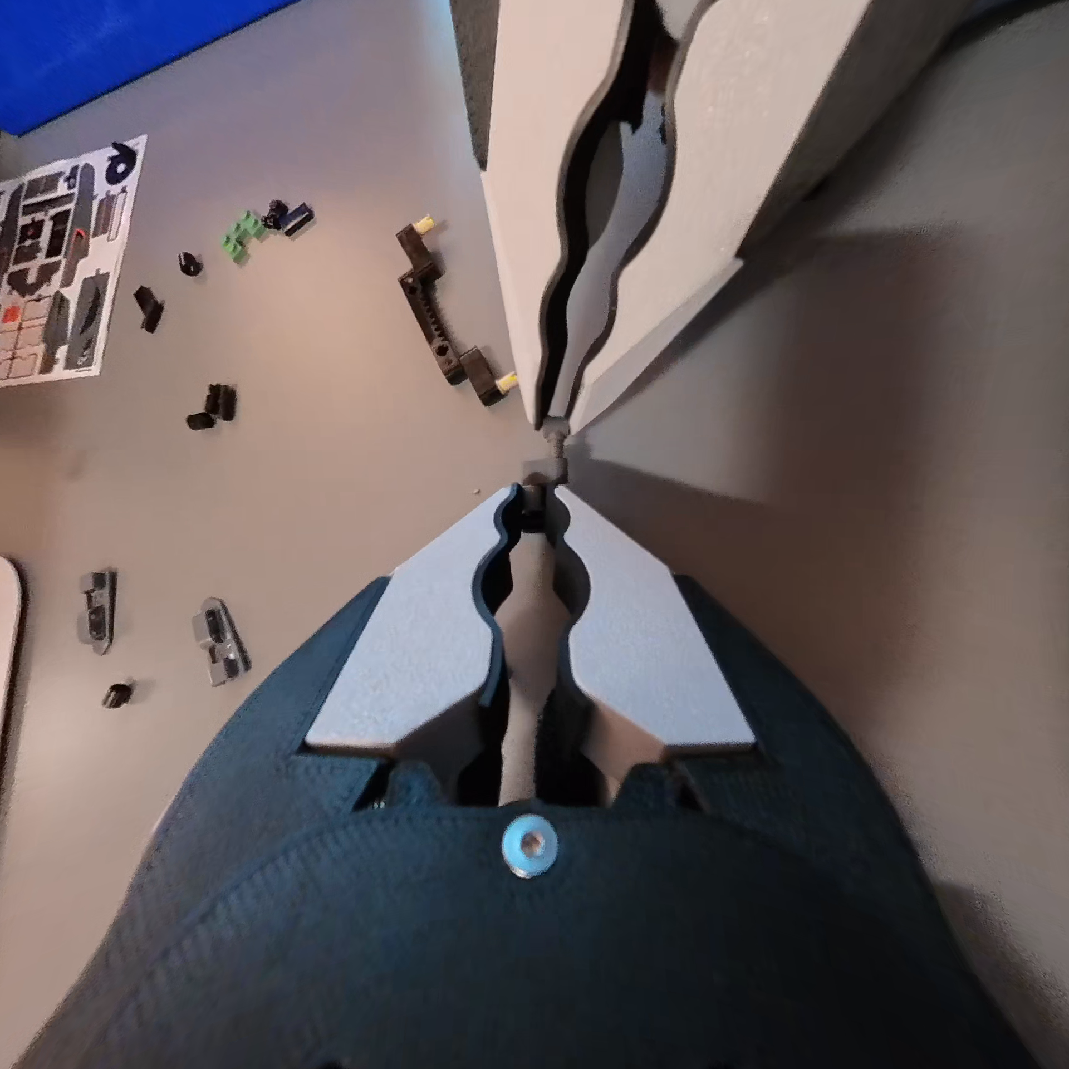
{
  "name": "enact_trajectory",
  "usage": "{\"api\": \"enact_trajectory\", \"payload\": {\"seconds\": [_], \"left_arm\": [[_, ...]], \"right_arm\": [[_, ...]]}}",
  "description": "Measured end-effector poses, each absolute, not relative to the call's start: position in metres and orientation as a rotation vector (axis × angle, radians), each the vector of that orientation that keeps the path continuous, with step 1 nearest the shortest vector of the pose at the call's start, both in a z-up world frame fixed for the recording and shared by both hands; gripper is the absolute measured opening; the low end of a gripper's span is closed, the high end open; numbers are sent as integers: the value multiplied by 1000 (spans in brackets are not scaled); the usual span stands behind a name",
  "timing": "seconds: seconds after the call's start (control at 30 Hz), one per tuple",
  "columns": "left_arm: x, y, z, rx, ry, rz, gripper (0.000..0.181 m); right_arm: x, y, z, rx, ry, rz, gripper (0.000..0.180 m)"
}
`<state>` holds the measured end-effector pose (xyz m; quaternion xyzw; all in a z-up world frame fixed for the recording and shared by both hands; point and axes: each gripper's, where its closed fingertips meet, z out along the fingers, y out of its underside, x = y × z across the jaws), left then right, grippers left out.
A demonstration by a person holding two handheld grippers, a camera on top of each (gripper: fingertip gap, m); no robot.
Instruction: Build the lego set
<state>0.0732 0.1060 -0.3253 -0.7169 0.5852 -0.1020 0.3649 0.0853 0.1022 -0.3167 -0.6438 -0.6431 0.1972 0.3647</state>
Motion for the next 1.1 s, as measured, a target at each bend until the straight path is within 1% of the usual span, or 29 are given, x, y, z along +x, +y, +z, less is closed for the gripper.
{"api": "enact_trajectory", "payload": {"seconds": [0.1,0.4,1.1], "left_arm": [[73,108,-326,-1873,1511,-212,5],[73,109,-329,-1905,1572,-79,5],[75,113,-329,-1816,1494,-151,5]], "right_arm": [[86,105,-316,-1668,-1652,416,3],[86,104,-318,-1671,-1629,345,3],[86,107,-320,-1738,-1555,637,3]]}}
